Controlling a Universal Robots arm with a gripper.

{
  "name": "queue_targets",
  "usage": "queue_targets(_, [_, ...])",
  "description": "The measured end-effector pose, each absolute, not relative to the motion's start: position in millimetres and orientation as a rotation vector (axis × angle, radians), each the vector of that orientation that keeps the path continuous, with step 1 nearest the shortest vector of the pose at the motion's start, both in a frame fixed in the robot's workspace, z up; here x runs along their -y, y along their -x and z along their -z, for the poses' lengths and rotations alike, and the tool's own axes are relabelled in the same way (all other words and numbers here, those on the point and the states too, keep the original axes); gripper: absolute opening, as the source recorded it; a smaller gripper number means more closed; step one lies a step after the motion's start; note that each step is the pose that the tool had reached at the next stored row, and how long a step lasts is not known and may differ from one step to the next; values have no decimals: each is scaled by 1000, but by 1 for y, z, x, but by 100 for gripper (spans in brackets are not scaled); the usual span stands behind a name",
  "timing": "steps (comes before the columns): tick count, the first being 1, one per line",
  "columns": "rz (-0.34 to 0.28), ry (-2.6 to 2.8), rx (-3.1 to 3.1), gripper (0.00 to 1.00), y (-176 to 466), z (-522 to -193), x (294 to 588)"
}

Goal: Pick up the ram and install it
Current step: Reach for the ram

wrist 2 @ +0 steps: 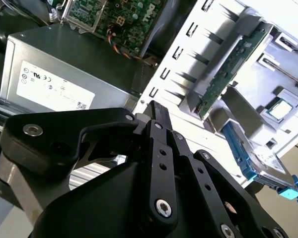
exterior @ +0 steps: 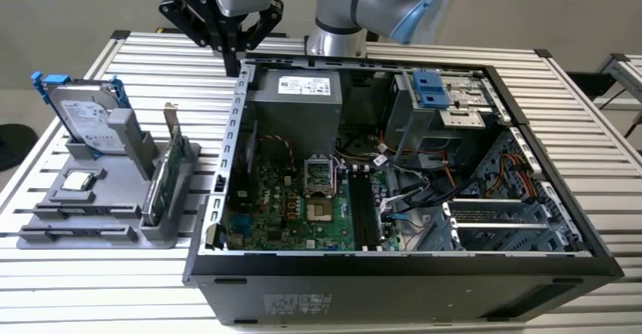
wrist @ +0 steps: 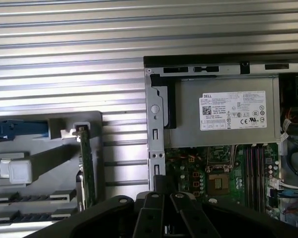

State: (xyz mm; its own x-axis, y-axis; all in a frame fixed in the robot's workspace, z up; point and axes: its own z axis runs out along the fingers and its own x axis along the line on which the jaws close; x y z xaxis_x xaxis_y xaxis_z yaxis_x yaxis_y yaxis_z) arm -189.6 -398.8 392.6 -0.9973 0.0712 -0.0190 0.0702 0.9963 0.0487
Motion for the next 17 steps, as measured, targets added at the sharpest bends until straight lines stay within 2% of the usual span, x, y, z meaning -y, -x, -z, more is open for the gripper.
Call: queue_targets(17, [-75, -110, -3118, 0, 208, -393, 399])
